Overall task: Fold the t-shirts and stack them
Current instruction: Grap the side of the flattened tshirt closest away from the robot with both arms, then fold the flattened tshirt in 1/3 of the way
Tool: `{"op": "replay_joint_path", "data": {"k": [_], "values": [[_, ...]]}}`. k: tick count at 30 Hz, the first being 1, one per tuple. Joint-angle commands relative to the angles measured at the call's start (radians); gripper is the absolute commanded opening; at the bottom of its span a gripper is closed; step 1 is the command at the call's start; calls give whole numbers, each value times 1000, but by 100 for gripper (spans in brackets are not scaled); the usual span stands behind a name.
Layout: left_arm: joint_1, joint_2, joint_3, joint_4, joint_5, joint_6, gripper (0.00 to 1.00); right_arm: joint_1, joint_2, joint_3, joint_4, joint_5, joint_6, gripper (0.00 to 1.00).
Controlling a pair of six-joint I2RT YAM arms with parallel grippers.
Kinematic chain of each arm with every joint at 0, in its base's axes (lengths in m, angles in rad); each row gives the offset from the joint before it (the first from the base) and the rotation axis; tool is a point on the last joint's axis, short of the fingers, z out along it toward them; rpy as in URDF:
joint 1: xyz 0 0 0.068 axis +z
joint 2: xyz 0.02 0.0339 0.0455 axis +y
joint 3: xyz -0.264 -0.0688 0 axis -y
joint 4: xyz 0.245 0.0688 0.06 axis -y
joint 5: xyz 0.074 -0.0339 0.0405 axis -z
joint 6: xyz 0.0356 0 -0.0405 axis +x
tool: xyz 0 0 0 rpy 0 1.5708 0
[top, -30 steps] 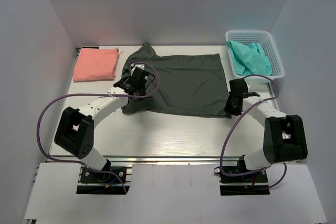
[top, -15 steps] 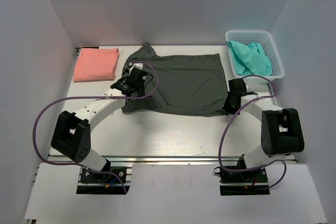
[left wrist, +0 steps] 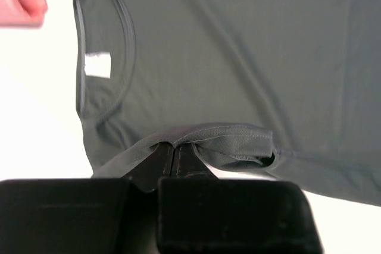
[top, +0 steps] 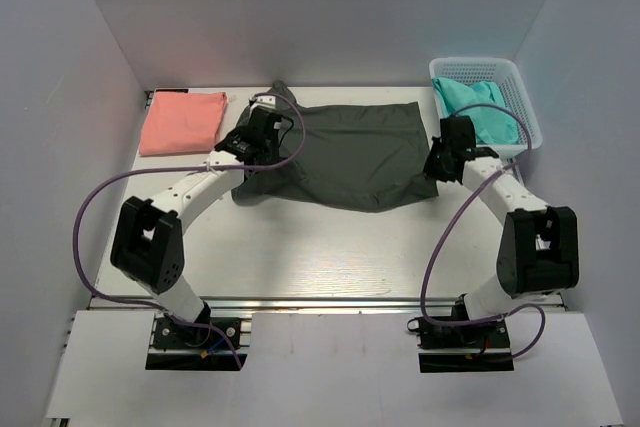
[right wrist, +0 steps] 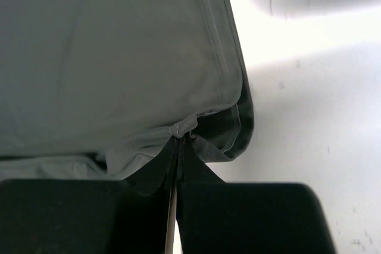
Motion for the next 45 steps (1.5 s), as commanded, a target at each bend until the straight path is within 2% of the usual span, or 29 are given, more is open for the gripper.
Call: {"op": "replay_joint_path", "data": {"k": [1,13,25,30,33,34,36,38,39,40,41,42,44,45], "values": [[33,34,74,73,-22,63,0,-9,61,119,-4,-5,-24,0],[154,254,286,138,2,202,0,-50,297,383,-65,34,-60,0],[206,482,434,265,160,412,0,-61,523,643,-113,78,-121,0],[225,560,492,377,279,529,0,-60,575,705,-102,68,-175,0],[234,621,590,354,365,618,2,-58,592,733,-105,51,-209,2],[234,661,610,354,394,638,8,-55,592,736,-104,16,-221,4],[234,701,671,345,429,685,11,-57,592,732,-98,-3,-238,7],[243,757,766,282,442,686,24,-55,592,736,-104,-27,-248,15],[243,770,800,252,442,686,38,-55,592,739,-108,-34,-258,23],[243,770,847,195,415,654,71,-55,589,744,-111,-41,-258,29],[243,770,848,185,398,640,99,-57,587,745,-121,-47,-267,37],[254,755,848,185,379,629,100,-55,583,747,-121,-50,-276,47],[254,717,799,185,348,603,100,-50,564,741,-121,-69,-288,49],[263,674,784,185,330,594,100,-49,548,739,-121,-75,-294,53]]}}
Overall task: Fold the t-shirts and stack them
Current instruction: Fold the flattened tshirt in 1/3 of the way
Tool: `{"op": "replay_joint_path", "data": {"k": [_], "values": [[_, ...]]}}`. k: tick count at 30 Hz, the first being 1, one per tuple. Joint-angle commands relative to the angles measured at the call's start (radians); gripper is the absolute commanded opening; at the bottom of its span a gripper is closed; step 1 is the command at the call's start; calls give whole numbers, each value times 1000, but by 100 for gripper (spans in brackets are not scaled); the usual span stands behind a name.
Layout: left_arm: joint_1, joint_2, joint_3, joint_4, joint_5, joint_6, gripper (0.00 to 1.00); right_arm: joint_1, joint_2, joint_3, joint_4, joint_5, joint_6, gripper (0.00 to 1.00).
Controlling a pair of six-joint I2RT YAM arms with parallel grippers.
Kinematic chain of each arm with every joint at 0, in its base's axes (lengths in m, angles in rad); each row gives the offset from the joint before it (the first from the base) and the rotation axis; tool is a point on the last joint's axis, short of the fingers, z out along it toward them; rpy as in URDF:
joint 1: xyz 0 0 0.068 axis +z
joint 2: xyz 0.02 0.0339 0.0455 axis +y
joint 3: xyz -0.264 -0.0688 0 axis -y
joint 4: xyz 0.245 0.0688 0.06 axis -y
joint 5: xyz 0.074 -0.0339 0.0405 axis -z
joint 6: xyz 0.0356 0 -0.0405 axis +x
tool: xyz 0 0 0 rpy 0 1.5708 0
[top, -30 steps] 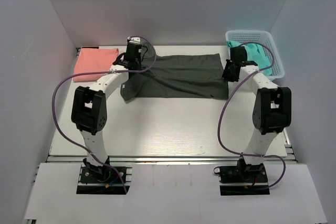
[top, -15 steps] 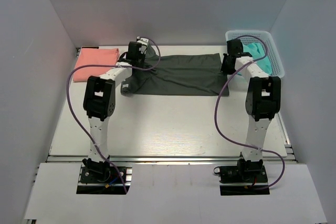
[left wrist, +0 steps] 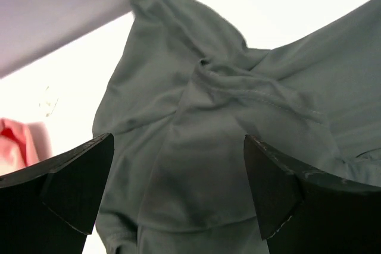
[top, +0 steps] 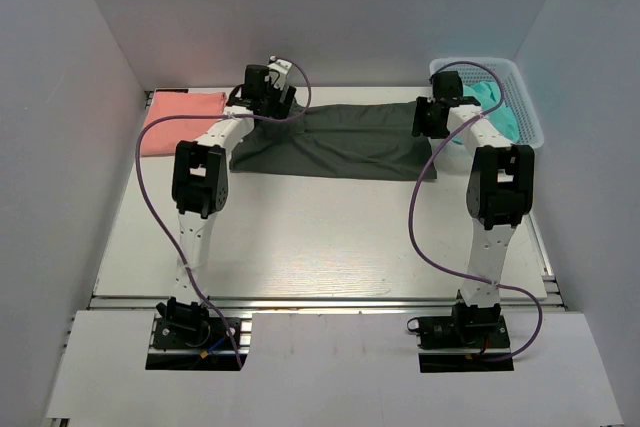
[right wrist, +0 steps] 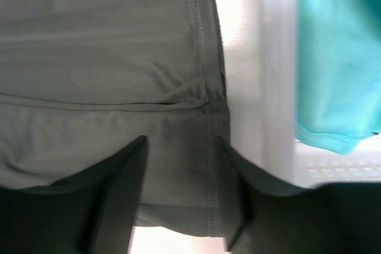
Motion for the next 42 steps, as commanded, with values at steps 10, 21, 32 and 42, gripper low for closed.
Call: {"op": "replay_joint_path", "data": {"k": [10,21,32,42], "values": [[21,-396,-308,-290,-223,-391,100,43,-223,-195,82,-170,-17,90],[93,-520,-675,-296,-279,-666,100,60,-280,-441,139,-15,182,90],[156,-404,-653,-216,-183,-695,81,19,-353,-581,205,183,414,90],[165,-351,-652,-175,-94,-673,32,-18,-254,-559,265,68,409,55]]}}
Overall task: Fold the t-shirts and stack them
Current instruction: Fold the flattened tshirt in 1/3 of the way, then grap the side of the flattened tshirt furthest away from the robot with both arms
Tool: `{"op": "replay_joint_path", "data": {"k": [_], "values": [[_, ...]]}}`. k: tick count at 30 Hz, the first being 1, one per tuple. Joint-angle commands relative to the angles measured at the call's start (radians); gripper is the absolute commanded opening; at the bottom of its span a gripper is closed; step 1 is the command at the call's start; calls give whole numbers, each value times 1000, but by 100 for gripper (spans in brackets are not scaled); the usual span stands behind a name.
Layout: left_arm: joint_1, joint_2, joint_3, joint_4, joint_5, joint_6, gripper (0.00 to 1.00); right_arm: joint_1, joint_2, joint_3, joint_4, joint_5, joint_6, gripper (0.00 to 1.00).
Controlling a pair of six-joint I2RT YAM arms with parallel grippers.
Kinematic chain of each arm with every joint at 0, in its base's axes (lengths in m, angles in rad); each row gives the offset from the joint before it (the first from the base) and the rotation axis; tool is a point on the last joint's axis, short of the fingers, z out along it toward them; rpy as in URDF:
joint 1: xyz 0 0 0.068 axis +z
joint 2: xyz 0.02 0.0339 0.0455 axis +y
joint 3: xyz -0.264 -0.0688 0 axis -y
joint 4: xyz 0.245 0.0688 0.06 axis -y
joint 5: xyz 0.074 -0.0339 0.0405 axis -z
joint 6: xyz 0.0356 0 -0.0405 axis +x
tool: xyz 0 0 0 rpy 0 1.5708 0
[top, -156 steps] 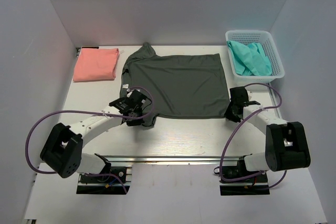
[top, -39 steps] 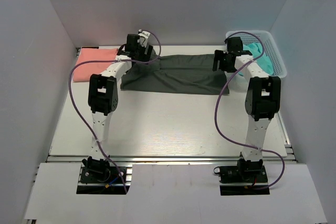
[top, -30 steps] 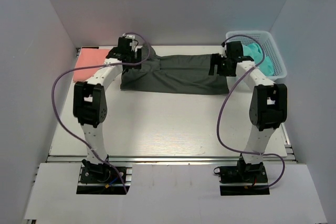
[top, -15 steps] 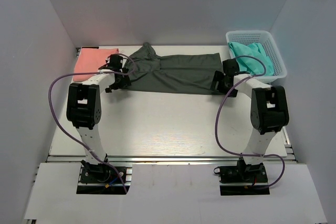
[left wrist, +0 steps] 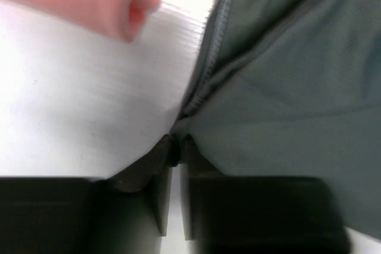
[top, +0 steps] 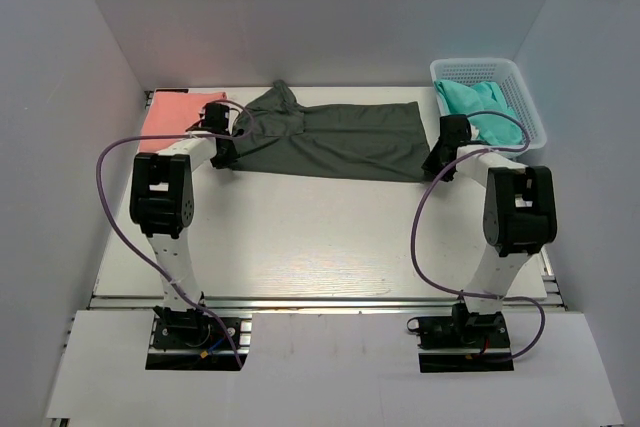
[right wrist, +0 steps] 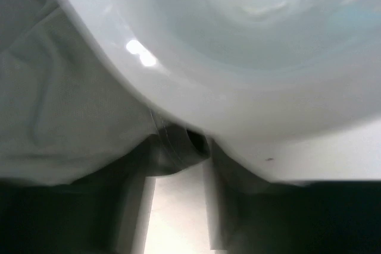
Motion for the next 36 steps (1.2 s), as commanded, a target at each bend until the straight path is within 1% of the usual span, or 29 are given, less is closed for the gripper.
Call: {"op": "replay_joint_path", "data": {"k": [1,2,4,6,7,10,11,12,13,14,15,16,17,19,20,22,23,24,25,26,27,28,29,30,31,32,33,35,36], "values": [[6,3,-26,27,71,11,17,-1,46,9,46,-52,17,36],[6,-9,-40,27,71,11,0,-2,50,3,47,-58,19,29],[6,-28,-68,27,71,11,0,-1,44,-26,50,-69,14,21],[6,-72,-98,50,71,22,0,-1,32,-67,50,-70,10,5],[6,-92,-133,50,71,22,0,-4,18,-80,49,-70,10,0],[6,-192,-213,28,80,22,0,-10,-49,-160,44,-75,0,0],[6,-222,-268,6,80,5,0,-10,-108,-176,40,-80,-7,0],[6,-256,-299,-6,80,-5,0,-10,-132,-237,32,-77,-12,0],[6,-325,-333,-15,80,-19,0,-10,-153,-258,11,-70,-12,0],[6,-359,-397,-29,80,-51,0,-10,-223,-303,6,-69,-13,0],[6,-394,-431,-55,70,-65,0,-10,-245,-328,-3,-66,-4,0],[-4,-464,-462,-71,56,-82,0,-13,-270,-395,-11,-67,-4,0],[-5,-497,-517,-89,36,-99,0,-11,-314,-416,-13,-72,-4,0],[-5,-558,-581,-158,25,-145,0,-10,-388,-480,-43,-83,2,0],[-5,-613,-598,-181,16,-156,0,-10,-403,-492,-60,-84,2,0],[-5,-667,-626,-253,2,-197,0,-13,-469,-532,-92,-87,8,0],[-15,-690,-640,-273,2,-208,1,-7,-488,-540,-95,-84,5,0],[-15,-734,-640,-288,2,-222,8,-5,-535,-549,-99,-86,-13,0],[-15,-755,-640,-299,2,-222,27,-7,-545,-554,-99,-96,-23,10],[-15,-773,-651,-299,2,-222,44,-5,-554,-551,-85,-107,-33,17],[-15,-788,-651,-286,2,-222,62,-2,-566,-543,-77,-112,-44,31],[-15,-801,-651,-276,2,-213,82,-1,-569,-536,-68,-107,-64,40],[-15,-810,-634,-276,2,-213,85,-1,-569,-507,-62,-112,-72,51],[-15,-810,-614,-276,2,-213,88,-2,-565,-493,-60,-113,-81,90],[-15,-810,-593,-276,-7,-213,91,1,-551,-474,-66,-112,-81,90],[-15,-796,-551,-252,-7,-202,98,1,-536,-421,-71,-101,-85,90],[-15,-775,-531,-234,3,-191,100,-1,-523,-398,-72,-104,-96,90],[-15,-737,-464,-165,22,-159,100,9,-490,-346,-68,-118,-107,90],[-24,-683,-441,-139,34,-144,100,12,-480,-316,-45,-127,-113,90]]}}
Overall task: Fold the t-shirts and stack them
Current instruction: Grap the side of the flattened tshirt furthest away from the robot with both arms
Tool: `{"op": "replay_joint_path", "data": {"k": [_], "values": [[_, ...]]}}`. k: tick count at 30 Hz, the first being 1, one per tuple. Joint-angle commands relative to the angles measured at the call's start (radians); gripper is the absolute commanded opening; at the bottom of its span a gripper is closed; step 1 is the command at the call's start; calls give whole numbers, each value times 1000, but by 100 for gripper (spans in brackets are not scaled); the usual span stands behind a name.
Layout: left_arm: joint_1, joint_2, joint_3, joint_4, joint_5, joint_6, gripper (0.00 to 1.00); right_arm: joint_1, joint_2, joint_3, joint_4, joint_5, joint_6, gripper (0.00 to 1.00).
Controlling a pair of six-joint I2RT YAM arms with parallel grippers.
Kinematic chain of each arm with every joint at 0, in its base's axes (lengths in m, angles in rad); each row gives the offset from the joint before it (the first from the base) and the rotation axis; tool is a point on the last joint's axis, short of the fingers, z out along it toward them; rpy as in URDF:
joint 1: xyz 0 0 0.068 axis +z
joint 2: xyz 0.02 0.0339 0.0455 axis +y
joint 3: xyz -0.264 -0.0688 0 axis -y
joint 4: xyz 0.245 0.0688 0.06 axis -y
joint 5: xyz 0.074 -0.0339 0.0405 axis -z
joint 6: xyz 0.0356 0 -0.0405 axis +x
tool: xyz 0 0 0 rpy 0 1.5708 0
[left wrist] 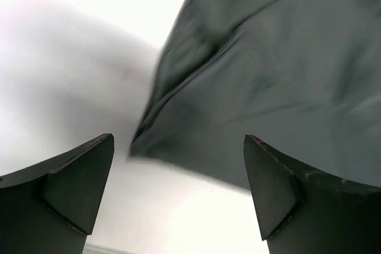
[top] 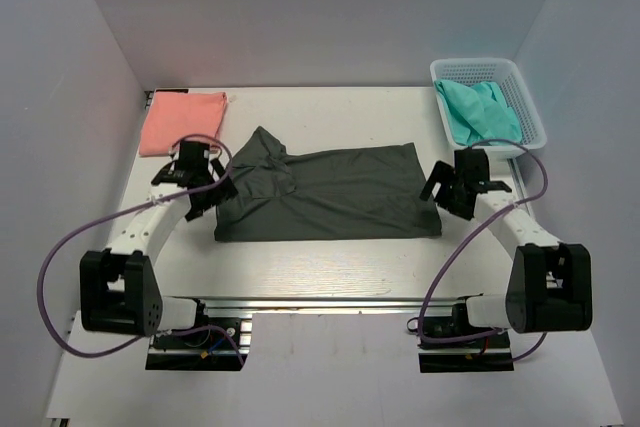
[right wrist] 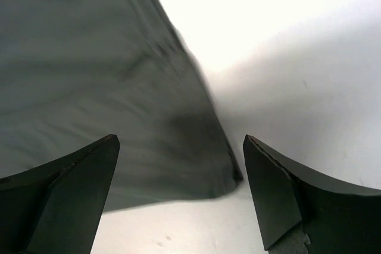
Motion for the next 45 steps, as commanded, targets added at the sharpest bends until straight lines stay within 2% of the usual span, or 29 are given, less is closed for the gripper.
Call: {"op": "replay_joint_path", "data": {"k": [1,3,5,6,9,17,20,21,24,25,27,28,30,31,32,33,42,45], "values": [[-13,91,146,137,37,56,100,13,29,122,60,-26,-44,90],[-13,177,267,170,66,110,100,29,88,168,97,-33,-47,90],[-13,329,363,179,92,157,100,38,184,247,88,-38,-52,90],[-13,381,412,179,117,170,100,42,237,335,79,-36,-56,90],[-33,565,649,190,158,227,100,61,345,458,74,-33,-73,90],[-65,923,1085,158,82,346,96,87,574,722,30,32,-130,90],[-76,1047,1215,110,82,360,90,88,638,787,20,45,-148,90],[-76,1068,1231,110,82,369,90,90,667,796,22,51,-151,90],[-85,1124,1251,138,123,369,78,90,698,813,62,52,-156,90],[-85,1124,1251,147,123,369,68,88,706,825,62,51,-155,90],[-94,1133,1241,147,123,369,58,87,729,847,60,60,-156,90],[-94,1133,1240,156,123,369,46,88,750,857,39,69,-161,90],[-94,1133,1207,156,111,379,30,87,773,888,26,72,-164,90],[-94,1124,1198,168,100,379,12,88,786,893,28,74,-158,90],[-94,1112,1181,168,100,379,4,85,793,899,37,72,-155,90],[-94,1112,1172,182,100,379,0,87,809,902,42,75,-152,90],[-94,1069,1148,250,100,389,0,87,904,979,36,74,-139,90],[-94,1033,1123,276,111,399,0,90,913,973,46,72,-132,78]]}}
